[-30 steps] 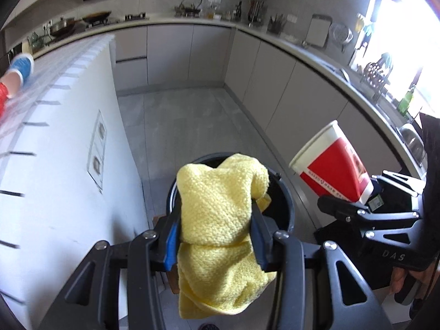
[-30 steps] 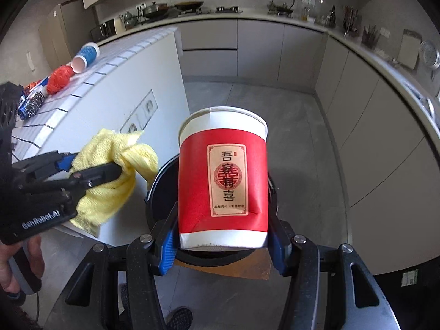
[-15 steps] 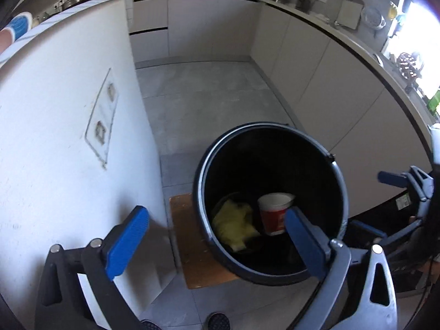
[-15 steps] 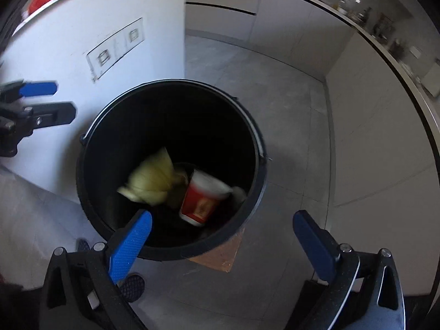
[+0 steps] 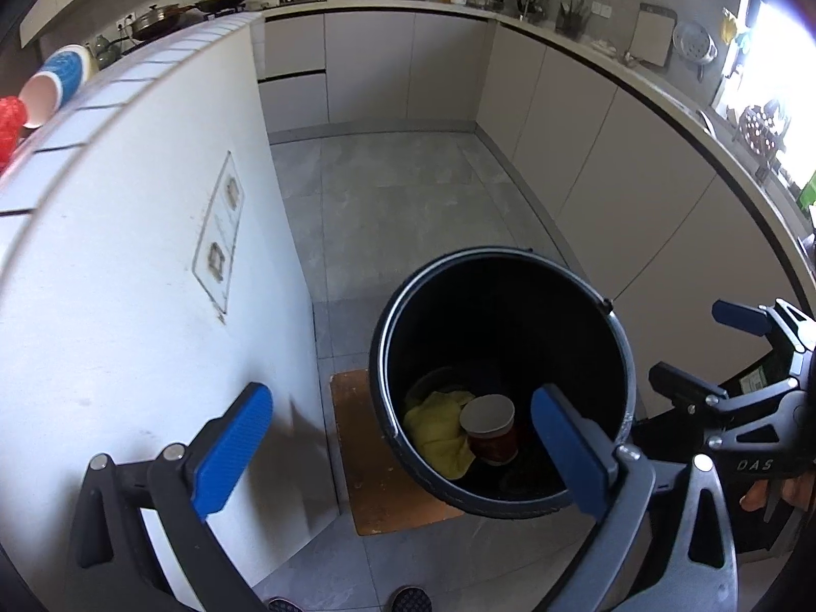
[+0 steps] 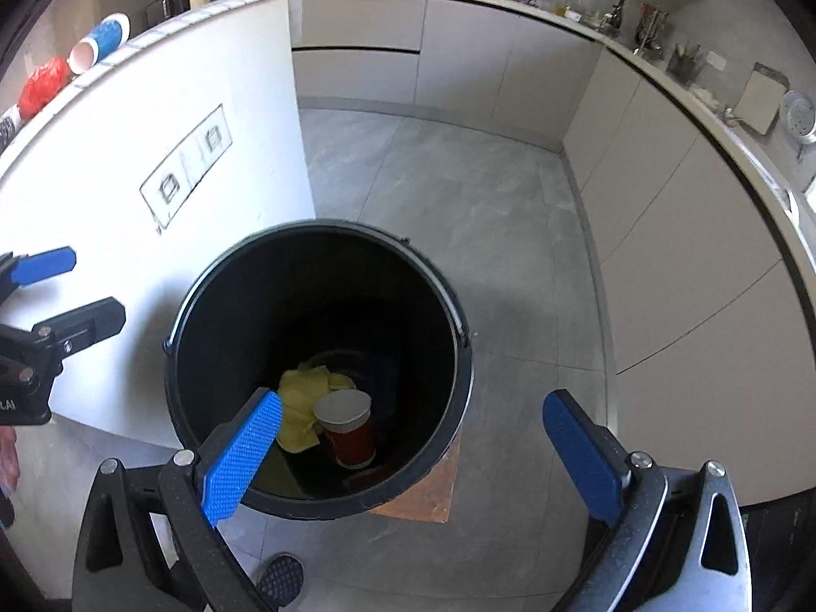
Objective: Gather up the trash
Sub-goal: 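Move both open tools back from the bin toward the island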
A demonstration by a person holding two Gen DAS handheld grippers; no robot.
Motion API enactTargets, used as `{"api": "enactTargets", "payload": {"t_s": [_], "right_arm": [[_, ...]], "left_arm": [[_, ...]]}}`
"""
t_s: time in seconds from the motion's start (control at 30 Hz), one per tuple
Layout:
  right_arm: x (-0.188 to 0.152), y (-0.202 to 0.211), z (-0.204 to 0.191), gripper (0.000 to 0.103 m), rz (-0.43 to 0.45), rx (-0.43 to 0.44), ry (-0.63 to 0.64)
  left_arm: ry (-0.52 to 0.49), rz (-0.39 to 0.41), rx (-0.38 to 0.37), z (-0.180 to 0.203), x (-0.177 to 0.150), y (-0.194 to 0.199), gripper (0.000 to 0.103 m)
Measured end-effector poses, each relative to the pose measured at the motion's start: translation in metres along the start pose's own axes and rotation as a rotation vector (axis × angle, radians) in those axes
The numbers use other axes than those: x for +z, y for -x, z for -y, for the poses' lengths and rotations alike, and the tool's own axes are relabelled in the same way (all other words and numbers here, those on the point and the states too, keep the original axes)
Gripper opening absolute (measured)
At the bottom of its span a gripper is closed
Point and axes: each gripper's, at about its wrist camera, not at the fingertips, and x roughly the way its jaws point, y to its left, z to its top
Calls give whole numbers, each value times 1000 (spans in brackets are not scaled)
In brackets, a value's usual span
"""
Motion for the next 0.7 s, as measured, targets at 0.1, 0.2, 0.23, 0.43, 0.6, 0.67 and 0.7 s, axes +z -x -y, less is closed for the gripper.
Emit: {"api": "enactTargets", "payload": {"t_s": [0.1,0.2,0.23,0.43,0.6,0.67,0.7], "right_arm": [[4,19,0,103,26,-3,-19],[10,37,-2,103,51,-3,-44],[11,43,-3,103,59,-7,-51],[18,91,-10,103,118,-9,-91],[23,127,-26,103,178,30,-119],[24,138,-34,103,200,43,-135],[25,141,-37,103,205,56,-144]], "left_arm": [[10,25,-6,-4,7,10,102],[7,62,-15,-4,14,26,102],[5,79,-13,-4,16,36,102],[15,150,9,-15,25,78,103],[40,201,39,-36,18,114,103],[50,217,56,-42,16,118,103],[60,228,74,-50,14,125,103]]}}
